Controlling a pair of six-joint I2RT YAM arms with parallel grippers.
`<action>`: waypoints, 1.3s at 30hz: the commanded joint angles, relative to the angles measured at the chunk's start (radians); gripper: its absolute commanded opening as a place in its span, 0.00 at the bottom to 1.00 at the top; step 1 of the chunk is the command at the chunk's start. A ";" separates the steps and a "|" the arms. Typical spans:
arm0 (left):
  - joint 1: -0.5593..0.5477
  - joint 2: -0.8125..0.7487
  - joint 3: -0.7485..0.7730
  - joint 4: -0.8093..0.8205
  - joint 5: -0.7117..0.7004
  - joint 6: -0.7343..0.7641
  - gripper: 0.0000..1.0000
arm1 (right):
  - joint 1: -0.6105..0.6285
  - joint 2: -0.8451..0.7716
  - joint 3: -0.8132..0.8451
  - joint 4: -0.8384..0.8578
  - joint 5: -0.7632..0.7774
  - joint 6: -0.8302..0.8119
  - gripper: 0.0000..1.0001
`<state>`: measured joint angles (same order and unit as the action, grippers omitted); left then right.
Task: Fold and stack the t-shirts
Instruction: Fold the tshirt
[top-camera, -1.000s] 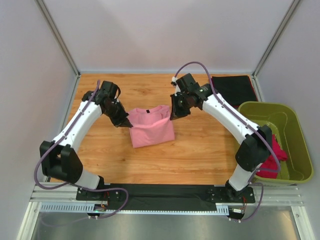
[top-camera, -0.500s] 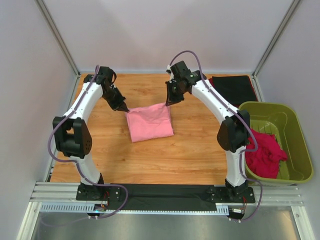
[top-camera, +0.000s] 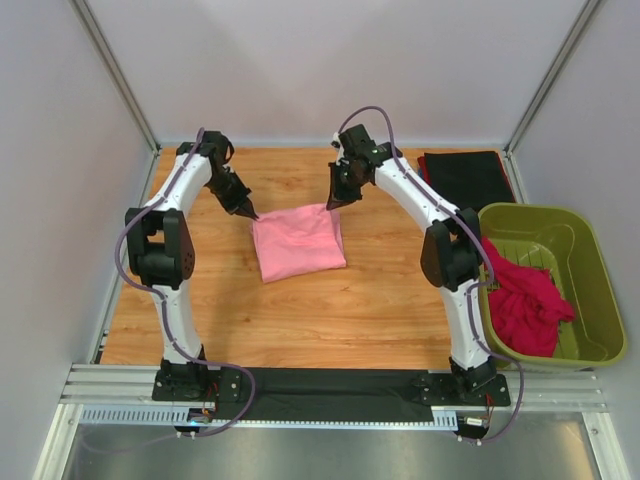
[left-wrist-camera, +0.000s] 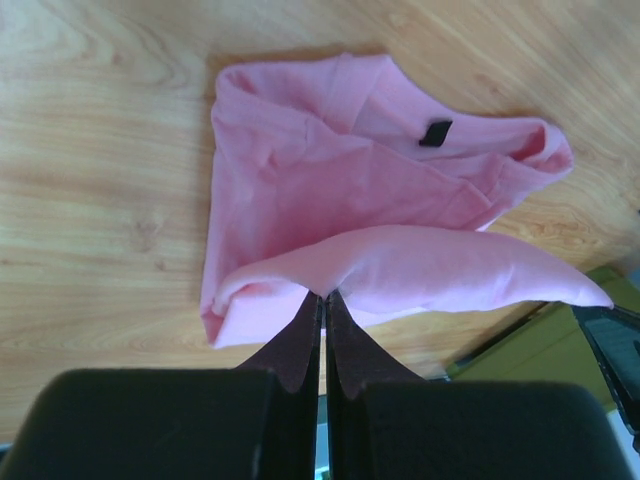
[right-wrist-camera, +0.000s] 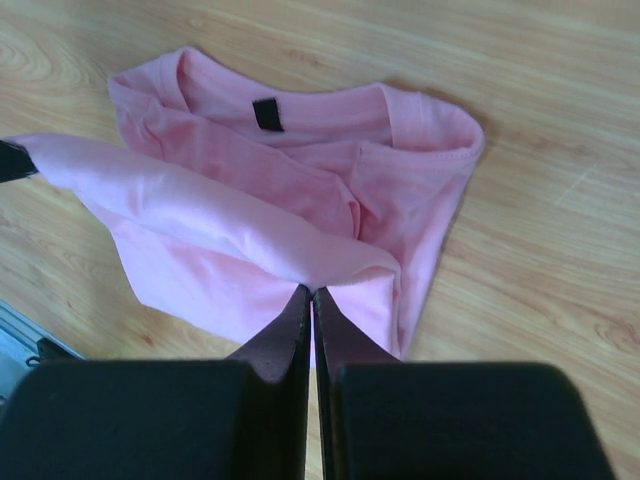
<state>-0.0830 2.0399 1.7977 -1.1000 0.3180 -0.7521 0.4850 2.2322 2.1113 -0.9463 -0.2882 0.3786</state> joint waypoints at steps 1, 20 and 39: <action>0.015 0.042 0.081 0.015 0.023 0.045 0.00 | -0.014 0.029 0.073 0.083 -0.009 0.039 0.00; 0.019 0.016 0.137 0.002 -0.056 0.154 0.37 | -0.075 0.000 -0.029 0.083 -0.081 0.017 0.40; -0.129 -0.127 -0.477 0.284 -0.016 0.145 0.35 | -0.059 -0.166 -0.557 0.239 -0.238 -0.020 0.41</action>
<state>-0.2161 1.9331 1.3518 -0.8715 0.3153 -0.6247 0.4145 2.1647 1.5990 -0.7952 -0.4751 0.3611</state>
